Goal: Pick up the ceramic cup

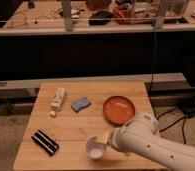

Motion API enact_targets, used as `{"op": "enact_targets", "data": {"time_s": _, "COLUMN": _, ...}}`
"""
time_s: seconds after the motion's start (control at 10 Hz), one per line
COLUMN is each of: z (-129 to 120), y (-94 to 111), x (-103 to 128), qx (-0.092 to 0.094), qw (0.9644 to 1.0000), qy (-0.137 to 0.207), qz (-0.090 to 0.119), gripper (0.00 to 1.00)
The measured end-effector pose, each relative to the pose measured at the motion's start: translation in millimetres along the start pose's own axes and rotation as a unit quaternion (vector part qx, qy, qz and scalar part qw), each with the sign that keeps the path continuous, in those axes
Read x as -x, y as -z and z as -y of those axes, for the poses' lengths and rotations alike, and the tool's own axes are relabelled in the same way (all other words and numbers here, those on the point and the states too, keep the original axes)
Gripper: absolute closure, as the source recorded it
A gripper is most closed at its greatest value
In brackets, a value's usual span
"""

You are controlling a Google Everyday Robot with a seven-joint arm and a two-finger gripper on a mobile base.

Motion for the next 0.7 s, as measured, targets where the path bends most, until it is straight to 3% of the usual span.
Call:
{"op": "enact_targets", "data": {"time_s": 0.1, "z": -0.8, "y": -2.8, "x": 4.8, "qx": 0.008, "qw": 0.9998, "qy": 0.009, "qz": 0.013, "gripper": 0.2}}
{"op": "enact_targets", "data": {"time_s": 0.4, "z": 0.8, "y": -15.3, "x": 12.2, "qx": 0.029, "qw": 0.9991, "qy": 0.02, "qz": 0.024, "gripper": 0.2}}
{"op": "enact_targets", "data": {"time_s": 0.7, "z": 6.6, "y": -28.9, "x": 16.7, "qx": 0.035, "qw": 0.9984, "qy": 0.024, "qz": 0.036, "gripper": 0.2}}
